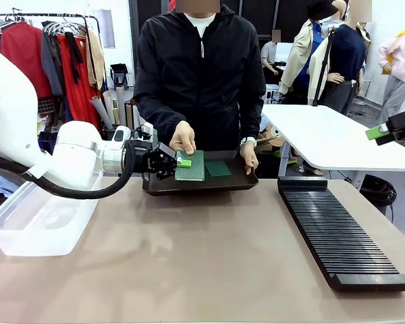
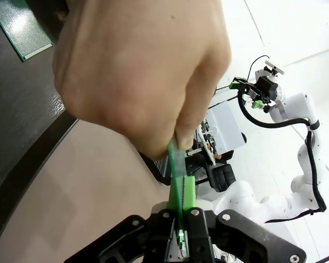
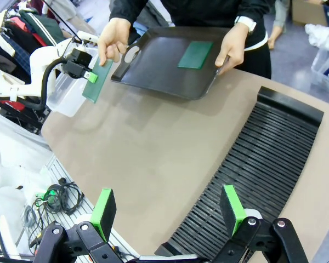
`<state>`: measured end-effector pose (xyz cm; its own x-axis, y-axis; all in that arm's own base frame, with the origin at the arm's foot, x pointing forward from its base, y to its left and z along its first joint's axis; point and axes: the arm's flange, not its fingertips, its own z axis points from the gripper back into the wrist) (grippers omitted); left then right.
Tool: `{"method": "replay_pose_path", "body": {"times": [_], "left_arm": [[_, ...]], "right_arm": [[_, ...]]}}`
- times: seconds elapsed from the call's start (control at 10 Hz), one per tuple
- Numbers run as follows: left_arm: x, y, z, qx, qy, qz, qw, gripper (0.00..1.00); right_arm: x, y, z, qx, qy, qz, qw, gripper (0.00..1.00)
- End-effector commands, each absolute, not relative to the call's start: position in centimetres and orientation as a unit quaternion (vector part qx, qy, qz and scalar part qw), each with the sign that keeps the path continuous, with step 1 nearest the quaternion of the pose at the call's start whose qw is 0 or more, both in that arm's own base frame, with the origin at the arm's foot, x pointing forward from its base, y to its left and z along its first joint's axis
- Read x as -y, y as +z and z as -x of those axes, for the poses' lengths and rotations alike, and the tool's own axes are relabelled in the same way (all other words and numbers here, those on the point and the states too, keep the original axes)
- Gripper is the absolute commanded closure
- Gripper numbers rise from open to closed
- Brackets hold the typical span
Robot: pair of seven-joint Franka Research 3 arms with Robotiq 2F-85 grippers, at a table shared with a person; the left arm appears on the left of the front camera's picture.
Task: Sort PCBs into racks and boxes based on the side picked up.
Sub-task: If the short side of the Blank PCB is picked up, insert it into the PCB Rack ; if the long side is picked up, place it in the Organizing box.
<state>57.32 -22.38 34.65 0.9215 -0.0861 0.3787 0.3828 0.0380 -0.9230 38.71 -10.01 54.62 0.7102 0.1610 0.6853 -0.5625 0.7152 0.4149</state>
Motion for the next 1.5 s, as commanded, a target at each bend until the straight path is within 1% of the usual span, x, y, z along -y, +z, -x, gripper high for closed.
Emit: {"method": "replay_pose_path", "body": {"times": [0.0, 1.4], "left_arm": [[22.46, 34.72, -57.25, 0.114, -0.168, 0.675, 0.710, 1.00], [22.39, 34.66, -57.32, 0.110, -0.165, 0.674, 0.712, 1.00]], "right_arm": [[9.91, 54.56, -38.79, 0.326, 0.207, -0.315, 0.867, 0.00], [9.91, 54.56, -38.79, 0.326, 0.207, -0.315, 0.867, 0.00]]}}
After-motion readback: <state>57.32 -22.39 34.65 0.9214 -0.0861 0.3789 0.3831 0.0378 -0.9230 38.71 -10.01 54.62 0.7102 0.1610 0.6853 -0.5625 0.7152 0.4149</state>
